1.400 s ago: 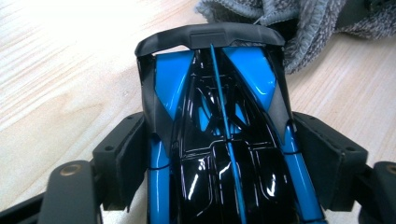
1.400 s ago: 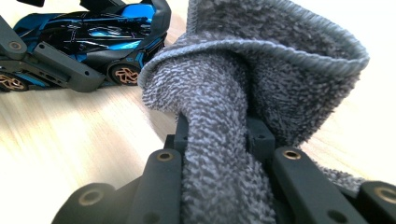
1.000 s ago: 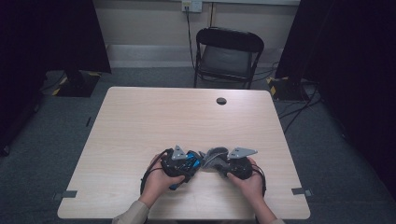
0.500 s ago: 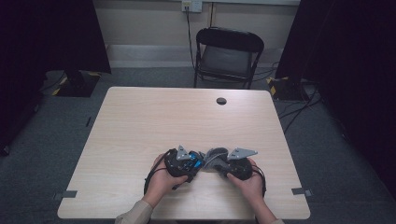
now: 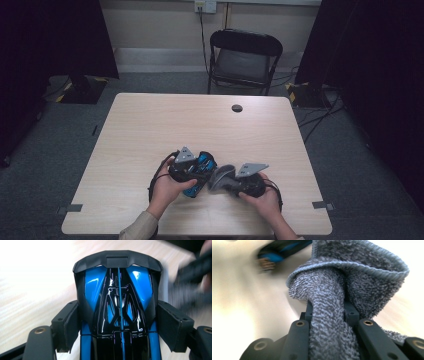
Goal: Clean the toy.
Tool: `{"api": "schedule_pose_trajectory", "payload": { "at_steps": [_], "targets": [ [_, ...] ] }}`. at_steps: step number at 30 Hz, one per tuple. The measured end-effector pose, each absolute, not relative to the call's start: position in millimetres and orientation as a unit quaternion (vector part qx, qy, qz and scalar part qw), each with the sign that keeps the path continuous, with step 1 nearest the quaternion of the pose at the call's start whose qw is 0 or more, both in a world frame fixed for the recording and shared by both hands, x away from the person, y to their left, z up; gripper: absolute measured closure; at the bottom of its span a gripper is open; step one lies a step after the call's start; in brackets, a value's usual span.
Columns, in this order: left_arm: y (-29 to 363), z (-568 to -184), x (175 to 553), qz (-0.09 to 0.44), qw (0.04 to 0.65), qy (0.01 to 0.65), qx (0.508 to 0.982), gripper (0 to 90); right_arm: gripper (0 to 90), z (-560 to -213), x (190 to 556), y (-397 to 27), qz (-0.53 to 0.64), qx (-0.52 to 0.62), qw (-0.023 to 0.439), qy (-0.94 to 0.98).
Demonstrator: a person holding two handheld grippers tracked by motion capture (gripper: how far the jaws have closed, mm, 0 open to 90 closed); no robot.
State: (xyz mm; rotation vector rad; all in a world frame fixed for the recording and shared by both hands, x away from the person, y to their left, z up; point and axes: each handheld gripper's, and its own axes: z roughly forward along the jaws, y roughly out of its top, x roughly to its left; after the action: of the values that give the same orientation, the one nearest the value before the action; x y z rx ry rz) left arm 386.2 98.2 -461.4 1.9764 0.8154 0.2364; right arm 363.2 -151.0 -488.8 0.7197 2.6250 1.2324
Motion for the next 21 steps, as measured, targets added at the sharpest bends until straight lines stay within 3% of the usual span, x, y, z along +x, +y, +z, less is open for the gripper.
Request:
{"api": "schedule_pose_trajectory", "payload": {
  "at_steps": [5, 9, 17, 21],
  "targets": [
    [92, -461, 384, 0.093, 0.478, 0.322, 0.812, 25.3, 72.0, -486, 361, -127, 0.404, 0.206, 0.071, 0.888],
    [95, -462, 385, 0.080, 0.483, 0.324, 0.810, 25.3, 72.5, -487, 367, -135, 0.433, 0.242, 0.058, 0.866],
    [93, -457, 383, 0.081, 0.485, 0.311, 0.813, 25.3, 72.7, -471, 385, -156, 0.462, 0.316, 0.109, 0.822],
    [94, -455, 384, 0.086, 0.488, 0.312, 0.811, 25.3, 72.6, -472, 382, -156, 0.444, 0.296, 0.112, 0.838]
  ]
}}
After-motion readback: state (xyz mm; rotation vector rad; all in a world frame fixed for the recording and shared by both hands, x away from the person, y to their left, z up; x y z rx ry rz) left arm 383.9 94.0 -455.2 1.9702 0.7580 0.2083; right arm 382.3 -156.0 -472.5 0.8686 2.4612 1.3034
